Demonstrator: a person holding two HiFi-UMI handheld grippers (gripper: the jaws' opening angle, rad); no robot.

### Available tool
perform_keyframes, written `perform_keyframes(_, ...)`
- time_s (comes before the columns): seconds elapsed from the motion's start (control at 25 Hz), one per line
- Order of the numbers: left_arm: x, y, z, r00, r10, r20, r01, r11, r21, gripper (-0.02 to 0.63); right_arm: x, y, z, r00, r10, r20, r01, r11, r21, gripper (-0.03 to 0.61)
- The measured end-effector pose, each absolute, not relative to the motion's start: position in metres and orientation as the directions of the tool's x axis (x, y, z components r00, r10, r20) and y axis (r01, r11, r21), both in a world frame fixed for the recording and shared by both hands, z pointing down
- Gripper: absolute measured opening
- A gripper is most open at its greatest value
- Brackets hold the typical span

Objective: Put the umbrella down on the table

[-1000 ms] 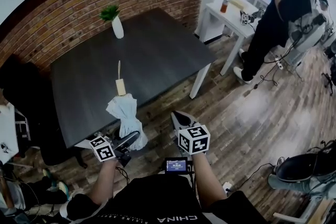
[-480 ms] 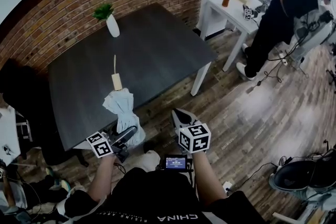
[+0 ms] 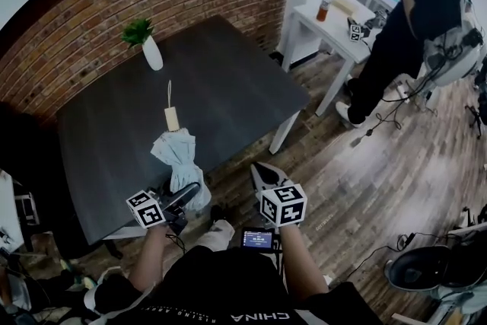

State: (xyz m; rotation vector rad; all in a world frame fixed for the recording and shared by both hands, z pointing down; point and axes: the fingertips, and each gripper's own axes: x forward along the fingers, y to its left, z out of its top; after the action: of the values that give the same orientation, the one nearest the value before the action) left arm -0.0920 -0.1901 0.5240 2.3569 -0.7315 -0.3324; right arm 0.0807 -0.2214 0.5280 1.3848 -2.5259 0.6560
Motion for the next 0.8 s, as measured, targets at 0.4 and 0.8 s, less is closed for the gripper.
perform_keyframes(0.4, -0.104, -0.283, 0.517, 0.838, -0.543, -0.044, -0.395, -0.661, 0.638, 0.359, 0.057, -0.313, 0.522, -0.537, -0.755, 0.377, -0.843, 0.459, -0.280, 0.009)
perform_keyframes(0.8, -0.121, -0.346, 0.524, 0.850, -0.522, -0.063, -0.357, -0.661, 0.661, 0.359, 0.039, -0.373, 0.511, -0.504, -0.768, 0.396, -0.864, 0.445, -0.238, 0.009)
